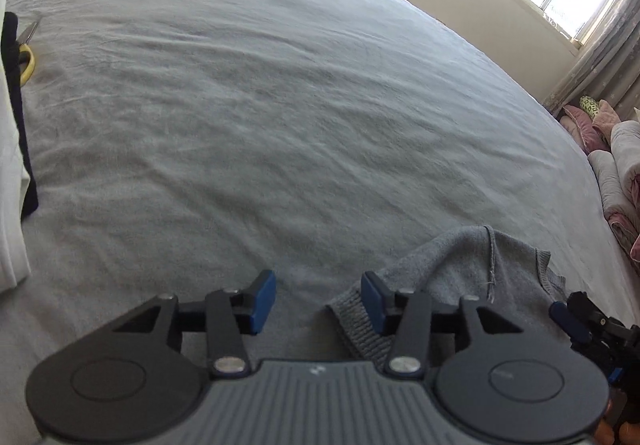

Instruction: Fold clothes

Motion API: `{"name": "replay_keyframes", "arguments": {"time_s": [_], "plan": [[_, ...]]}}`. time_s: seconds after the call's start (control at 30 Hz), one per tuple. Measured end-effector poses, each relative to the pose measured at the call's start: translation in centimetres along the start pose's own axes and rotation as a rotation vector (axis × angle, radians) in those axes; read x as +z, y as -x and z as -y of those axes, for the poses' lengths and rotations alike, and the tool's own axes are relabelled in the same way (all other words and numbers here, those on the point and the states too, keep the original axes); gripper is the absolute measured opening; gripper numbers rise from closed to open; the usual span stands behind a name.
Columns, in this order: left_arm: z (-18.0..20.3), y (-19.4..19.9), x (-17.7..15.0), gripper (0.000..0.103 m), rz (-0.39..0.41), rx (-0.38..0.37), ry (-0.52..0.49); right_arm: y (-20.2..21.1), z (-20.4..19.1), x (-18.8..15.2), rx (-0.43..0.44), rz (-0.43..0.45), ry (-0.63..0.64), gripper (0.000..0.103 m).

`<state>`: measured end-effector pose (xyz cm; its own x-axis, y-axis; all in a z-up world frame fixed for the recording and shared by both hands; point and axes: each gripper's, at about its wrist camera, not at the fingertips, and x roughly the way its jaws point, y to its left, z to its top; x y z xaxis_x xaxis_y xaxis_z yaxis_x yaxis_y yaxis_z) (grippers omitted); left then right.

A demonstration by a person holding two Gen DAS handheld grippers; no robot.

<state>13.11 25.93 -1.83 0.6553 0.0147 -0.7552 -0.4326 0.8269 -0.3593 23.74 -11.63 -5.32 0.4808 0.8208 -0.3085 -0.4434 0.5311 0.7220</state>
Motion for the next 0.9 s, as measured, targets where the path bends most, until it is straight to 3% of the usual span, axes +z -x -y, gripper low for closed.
{"name": "replay_keyframes", "arguments": {"time_s": [0.13, 0.2, 0.4, 0.5, 0.67, 0.83, 0.9], "plan": [[0.2, -0.1, -0.8, 0.039, -0.007, -0.025, 0.053, 0.0, -0.1, 0.0, -0.006, -0.002, -0.001, 0.043], [0.8, -0.8, -1.1, 0.001, -0.005, -0.024, 0.041, 0.2, -0.3, 0.1, -0.009, -0.003, 0.002, 0.043], [1.3, -1.3, 0.5, 0.001, 0.093, 0.067, -0.071, 1.4, -1.8, 0.7, -0.068, 0.009, 0.066, 0.045], [0.8, -1.5, 2.2, 0.001, 0.14, 0.112, -0.1, 1.5, -2.8, 0.8, -0.182, 0.026, 0.152, 0.05], [1.1, -3.1, 5.3, 0.001, 0.154, 0.12, -0.152, -0.1, -2.6, 0.4, -0.321, 0.003, 0.22, 0.05], [0.5, -4.4, 5.9, 0.002, 0.09, 0.029, -0.143, -2.5, -2.9, 1.0, -0.427, 0.028, 0.337, 0.05], [-0.1, -4.2, 5.6, 0.008, 0.086, -0.004, -0.13, -4.1, -2.6, 1.8, -0.485, 0.006, 0.411, 0.05]]}}
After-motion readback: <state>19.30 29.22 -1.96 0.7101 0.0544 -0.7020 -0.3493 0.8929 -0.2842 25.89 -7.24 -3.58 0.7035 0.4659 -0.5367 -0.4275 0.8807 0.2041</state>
